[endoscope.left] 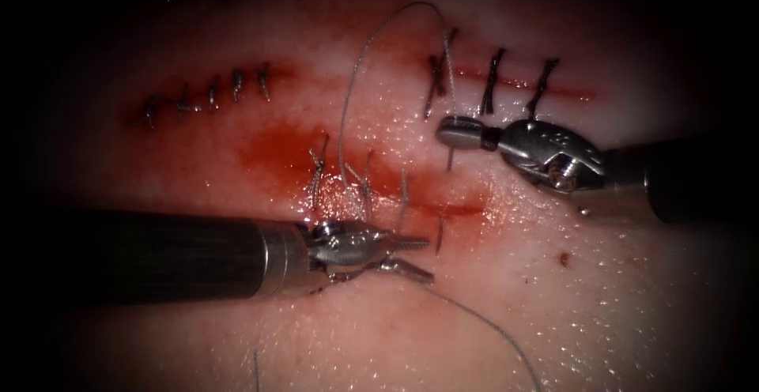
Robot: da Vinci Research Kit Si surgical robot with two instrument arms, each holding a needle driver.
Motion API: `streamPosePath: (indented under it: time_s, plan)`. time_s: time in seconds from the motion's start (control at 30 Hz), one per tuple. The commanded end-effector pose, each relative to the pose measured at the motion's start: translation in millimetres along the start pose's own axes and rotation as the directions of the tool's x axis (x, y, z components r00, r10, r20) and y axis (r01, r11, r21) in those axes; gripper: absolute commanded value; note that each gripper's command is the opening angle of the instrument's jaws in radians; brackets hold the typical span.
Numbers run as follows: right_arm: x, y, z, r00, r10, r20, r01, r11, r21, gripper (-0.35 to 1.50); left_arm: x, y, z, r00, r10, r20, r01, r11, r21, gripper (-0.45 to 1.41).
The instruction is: Wound Closure
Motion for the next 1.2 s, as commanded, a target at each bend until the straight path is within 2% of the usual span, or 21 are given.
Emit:
streamPosePath:
  time_s: [0.03,0.13,0.27,0.43,0.47,0.5,0.57,0.6,0.67,0.73,0.77,0.8,0.83,0.87,0.9,0.93,0.97,1.03,1.07,1.1,1.2]
  plan:
    - [-1.0,-0.3,0.8,0.999,0.037,0.026,-0.038,0.999,0.033,-0.35,-0.3,0.4,0.9,1.0,-0.001,0.001,0.001,1.0,-0.004,0.44]
    - [-2.2,-0.8,0.6,0.987,0.136,0.09,-0.144,0.986,0.088,-0.35,-0.2,0.4,1.0,1.0,0.004,0.001,-0.004,1.0,-0.004,0.42]
    - [-2.4,-1.5,0.4,0.982,0.158,0.106,-0.168,0.981,0.096,-0.35,0.1,0.3,0.8,1.0,0.025,0.001,-0.025,1.0,-0.006,0.39]
    - [-3.0,-1.5,0.4,0.976,0.17,0.138,-0.191,0.969,0.156,-0.35,0.8,0.3,0.2,0.981,0.191,-0.022,-0.191,0.982,-0.014,0.2]
    - [-2.9,-1.1,0.5,0.981,0.165,0.105,-0.18,0.971,0.156,0.27,1.2,0.4,-0.1,0.955,0.29,-0.063,-0.291,0.957,-0.006,0.15]
    - [-2.9,-1.1,0.5,0.981,0.165,0.105,-0.18,0.971,0.156,0.27,1.2,0.4,-0.1,0.955,0.29,-0.063,-0.291,0.957,-0.006,0.15]
    - [-2.3,-0.5,0.2,0.984,0.169,0.058,-0.176,0.972,0.158,0.73,1.6,0.6,-0.4,0.925,0.365,-0.105,-0.366,0.931,0.01,0.12]
    - [-1.9,0.0,-0.2,0.983,0.179,0.034,-0.182,0.97,0.161,0.88,2.0,0.6,-0.5,0.903,0.411,-0.127,-0.411,0.911,0.026,0.1]
    - [-0.8,1.1,-1.4,0.985,0.173,-0.017,-0.169,0.972,0.163,1.05,2.4,0.8,-0.6,0.877,0.454,-0.156,-0.454,0.89,0.036,0.1]
    - [-0.1,2.5,-3.0,0.985,0.163,-0.056,-0.152,0.975,0.162,1.13,2.9,0.9,-0.7,0.84,0.516,-0.171,-0.515,0.856,0.05,0.15]
    - [0.1,3.1,-3.7,0.984,0.165,-0.071,-0.152,0.974,0.167,1.13,3.2,1.0,-0.7,0.821,0.543,-0.176,-0.542,0.838,0.06,0.17]
    - [0.4,4.6,-5.6,0.98,0.169,-0.108,-0.149,0.974,0.169,1.1,3.7,1.2,-0.7,0.782,0.592,-0.194,-0.587,0.805,0.089,0.32]
    - [0.4,4.6,-5.6,0.98,0.169,-0.108,-0.149,0.974,0.169,1.1,3.7,1.2,-0.7,0.782,0.592,-0.194,-0.587,0.805,0.089,0.32]
    - [0.4,5.2,-6.4,0.978,0.17,-0.118,-0.149,0.974,0.169,1.05,4.0,1.3,-0.6,0.771,0.604,-0.202,-0.597,0.796,0.099,0.41]
    - [0.3,6.5,-7.9,0.974,0.17,-0.147,-0.148,0.977,0.151,1.0,4.7,1.3,-0.6,0.732,0.644,-0.222,-0.631,0.764,0.134,0.54]
    - [0.3,6.5,-7.9,0.974,0.17,-0.147,-0.148,0.977,0.151,1.0,4.7,1.3,-0.6,0.732,0.644,-0.222,-0.631,0.764,0.134,0.54]
    - [0.1,7.3,-8.9,0.972,0.168,-0.163,-0.147,0.98,0.134,0.9,5.3,1.4,-0.7,0.709,0.661,-0.244,-0.642,0.749,0.163,0.57]
    - [-0.3,8.0,-9.5,0.969,0.167,-0.184,-0.148,0.983,0.112,0.83,6.1,1.4,-0.7,0.679,0.686,-0.262,-0.658,0.727,0.197,0.59]
    - [-0.3,8.0,-9.5,0.969,0.167,-0.184,-0.148,0.983,0.112,0.83,6.1,1.4,-0.7,0.679,0.686,-0.262,-0.658,0.727,0.197,0.59]
    - [-0.7,8.4,-9.7,0.964,0.166,-0.209,-0.151,0.985,0.085,0.78,6.7,1.5,-0.7,0.662,0.694,-0.283,-0.658,0.719,0.222,0.64]
    - [-1.2,8.4,-9.3,0.966,0.164,-0.202,-0.15,0.985,0.083,0.73,7.6,1.4,-0.9,0.645,0.701,-0.305,-0.656,0.712,0.25,0.61]
